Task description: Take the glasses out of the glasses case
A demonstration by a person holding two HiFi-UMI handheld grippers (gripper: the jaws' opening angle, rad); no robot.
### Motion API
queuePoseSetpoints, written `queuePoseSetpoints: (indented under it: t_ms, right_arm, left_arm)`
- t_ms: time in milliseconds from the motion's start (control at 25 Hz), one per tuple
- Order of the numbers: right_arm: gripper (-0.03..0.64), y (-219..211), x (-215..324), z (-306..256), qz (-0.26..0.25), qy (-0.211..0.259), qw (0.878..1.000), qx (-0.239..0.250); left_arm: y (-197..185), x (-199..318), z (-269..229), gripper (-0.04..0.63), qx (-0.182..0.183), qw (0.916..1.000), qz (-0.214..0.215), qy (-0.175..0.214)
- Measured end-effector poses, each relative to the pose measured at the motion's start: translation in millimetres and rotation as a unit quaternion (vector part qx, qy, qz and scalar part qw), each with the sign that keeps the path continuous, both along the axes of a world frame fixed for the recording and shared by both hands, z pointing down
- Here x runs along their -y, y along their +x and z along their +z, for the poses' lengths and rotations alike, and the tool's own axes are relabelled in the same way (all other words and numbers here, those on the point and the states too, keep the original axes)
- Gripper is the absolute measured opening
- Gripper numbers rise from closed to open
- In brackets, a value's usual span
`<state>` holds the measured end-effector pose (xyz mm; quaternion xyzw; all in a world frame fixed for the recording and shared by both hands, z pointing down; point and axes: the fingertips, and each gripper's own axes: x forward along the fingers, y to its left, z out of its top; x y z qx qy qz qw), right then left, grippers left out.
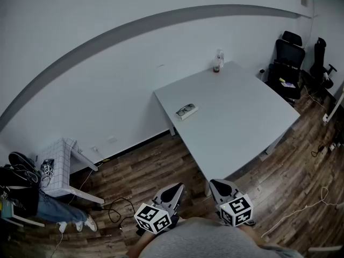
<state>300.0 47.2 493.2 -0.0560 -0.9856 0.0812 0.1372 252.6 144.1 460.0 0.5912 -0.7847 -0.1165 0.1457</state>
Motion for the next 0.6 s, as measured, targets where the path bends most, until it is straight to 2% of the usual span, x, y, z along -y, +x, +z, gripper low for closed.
queuePoseSetpoints:
  t_ms: [160, 360, 600]
  right_arm:
    - [0.012, -0.6, -3.6, -5.8, -0.013, -0.015, 1.000, 0.020]
    - [0.014, -3.5, -9.5, -8.9, -0.025, -0.004, 0.999, 0.032]
    - [0.014, -0.7, -9.0, -7.0, -0.034, -0.006, 0.999, 0.021]
  left_arm:
    - [0.2, -1.4, 0.7, 0.012, 0.000, 1.0000, -0.004, -0.001]
    - [-1.8, -4.2, -0.3, 0.012, 0.000, 1.0000, -0.009, 0.000]
    - [2.5, -1.1, 0.0, 0.012, 0.000, 0.9999, -0.011, -0.001]
